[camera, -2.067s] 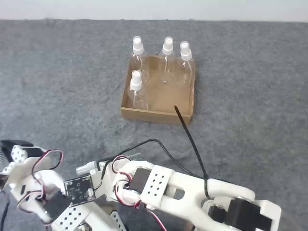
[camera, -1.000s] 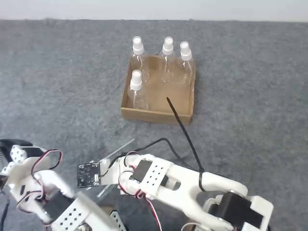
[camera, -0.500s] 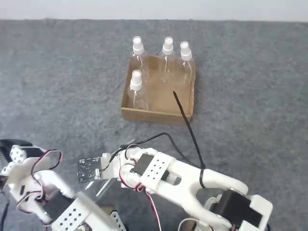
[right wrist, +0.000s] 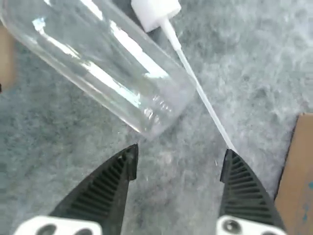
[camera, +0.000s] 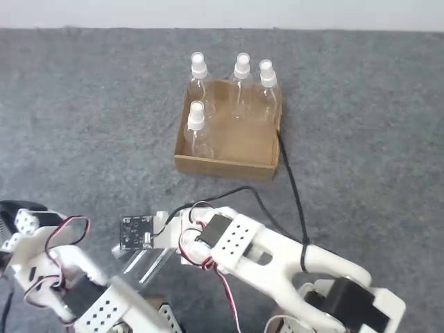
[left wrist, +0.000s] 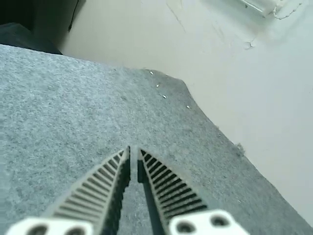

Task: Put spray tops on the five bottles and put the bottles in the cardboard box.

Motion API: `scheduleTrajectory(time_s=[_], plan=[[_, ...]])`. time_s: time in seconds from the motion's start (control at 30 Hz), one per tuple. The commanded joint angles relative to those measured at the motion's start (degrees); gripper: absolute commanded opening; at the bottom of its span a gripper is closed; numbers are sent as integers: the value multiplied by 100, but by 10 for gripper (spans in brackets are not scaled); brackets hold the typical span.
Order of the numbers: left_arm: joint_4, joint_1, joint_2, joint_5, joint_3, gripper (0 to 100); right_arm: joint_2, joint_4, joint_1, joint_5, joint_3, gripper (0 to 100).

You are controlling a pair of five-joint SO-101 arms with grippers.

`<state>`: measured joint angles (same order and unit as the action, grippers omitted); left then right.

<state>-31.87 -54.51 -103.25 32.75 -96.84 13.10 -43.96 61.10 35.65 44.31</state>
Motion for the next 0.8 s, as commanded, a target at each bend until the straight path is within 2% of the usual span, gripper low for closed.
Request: scheduleTrajectory(time_s=[0.0, 0.13, 0.37, 0.77], plan=[[149, 9, -44, -563, 488, 23, 558, -242, -84, -519, -343, 231], [9, 9, -18, -941, 945, 23, 743, -541, -84, -633, -343, 231], [-1767, 431, -9, -1987, 2193, 23, 1534, -1209, -189, -642, -343, 231], [-3508, 1108, 0, -2884, 2879, 20, 2615, -2624, -1288, -642, -334, 231]])
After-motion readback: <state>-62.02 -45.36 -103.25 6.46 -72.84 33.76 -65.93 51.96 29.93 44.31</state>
